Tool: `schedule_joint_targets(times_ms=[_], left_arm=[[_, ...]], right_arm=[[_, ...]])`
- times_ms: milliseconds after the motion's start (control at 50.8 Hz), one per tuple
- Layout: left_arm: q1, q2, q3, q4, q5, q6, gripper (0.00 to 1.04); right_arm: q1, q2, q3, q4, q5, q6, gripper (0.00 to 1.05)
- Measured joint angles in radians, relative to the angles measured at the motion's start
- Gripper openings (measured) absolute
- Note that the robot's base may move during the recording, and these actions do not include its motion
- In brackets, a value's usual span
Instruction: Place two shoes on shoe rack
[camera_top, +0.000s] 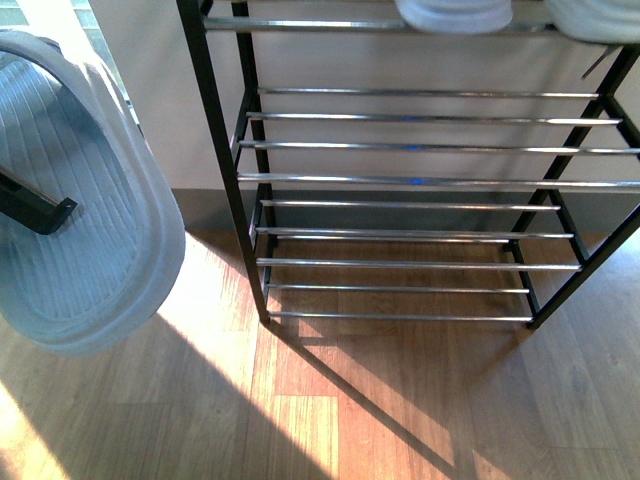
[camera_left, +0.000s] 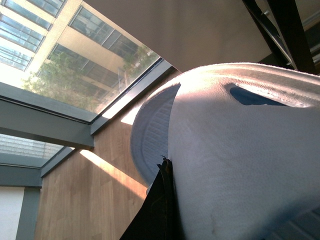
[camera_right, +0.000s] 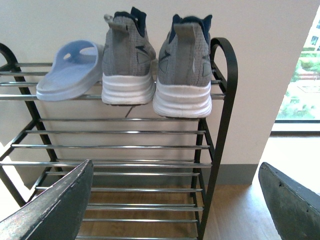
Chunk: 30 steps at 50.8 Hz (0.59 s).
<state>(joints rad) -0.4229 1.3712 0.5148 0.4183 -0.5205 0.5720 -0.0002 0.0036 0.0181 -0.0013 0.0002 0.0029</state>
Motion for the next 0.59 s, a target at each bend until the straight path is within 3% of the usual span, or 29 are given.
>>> schedule_joint_targets(times_ms=[591], left_arm=[[0.01, 0.043, 0.018, -0.004, 0.037, 0.016, 0.03]], right_arm=[[0.0, 0.0, 0.0, 0.0, -0.001, 0.0, 0.96]])
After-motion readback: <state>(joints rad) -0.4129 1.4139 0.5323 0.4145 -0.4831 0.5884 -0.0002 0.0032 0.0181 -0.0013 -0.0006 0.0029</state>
